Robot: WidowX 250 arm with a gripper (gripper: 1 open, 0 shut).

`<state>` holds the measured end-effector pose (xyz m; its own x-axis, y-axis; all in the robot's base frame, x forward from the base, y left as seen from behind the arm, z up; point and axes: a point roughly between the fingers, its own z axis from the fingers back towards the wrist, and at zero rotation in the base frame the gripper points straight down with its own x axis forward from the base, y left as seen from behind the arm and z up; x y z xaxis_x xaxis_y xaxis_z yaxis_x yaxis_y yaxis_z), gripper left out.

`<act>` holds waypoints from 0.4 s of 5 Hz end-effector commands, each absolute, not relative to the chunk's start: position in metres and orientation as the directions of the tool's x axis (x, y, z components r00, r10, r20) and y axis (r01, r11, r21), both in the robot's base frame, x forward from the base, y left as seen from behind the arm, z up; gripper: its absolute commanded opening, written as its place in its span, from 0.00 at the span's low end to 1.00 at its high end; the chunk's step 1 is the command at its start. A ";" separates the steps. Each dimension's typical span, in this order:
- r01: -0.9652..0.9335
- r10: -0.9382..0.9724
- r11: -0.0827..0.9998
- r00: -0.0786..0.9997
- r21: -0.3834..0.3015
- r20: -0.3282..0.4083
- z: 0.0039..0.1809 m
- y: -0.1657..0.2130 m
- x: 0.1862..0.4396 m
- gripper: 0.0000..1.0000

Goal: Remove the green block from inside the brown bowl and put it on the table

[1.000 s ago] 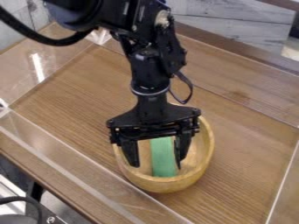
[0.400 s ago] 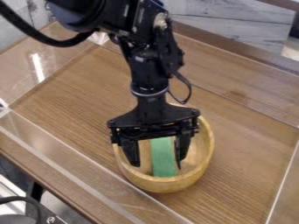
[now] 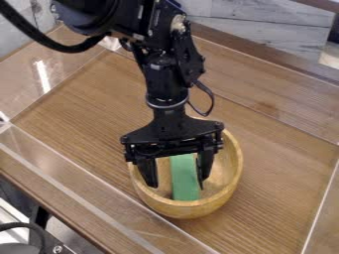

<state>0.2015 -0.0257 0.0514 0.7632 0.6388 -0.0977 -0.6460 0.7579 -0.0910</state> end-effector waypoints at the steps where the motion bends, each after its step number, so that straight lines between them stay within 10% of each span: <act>1: -0.647 0.645 0.752 0.761 -0.125 -0.064 0.059 -0.023 0.213 1.00; 2: -0.647 0.644 0.752 0.762 -0.129 -0.064 0.058 -0.022 0.215 1.00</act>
<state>0.2035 -0.0237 0.0490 0.7650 0.6364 -0.0987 -0.6438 0.7590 -0.0965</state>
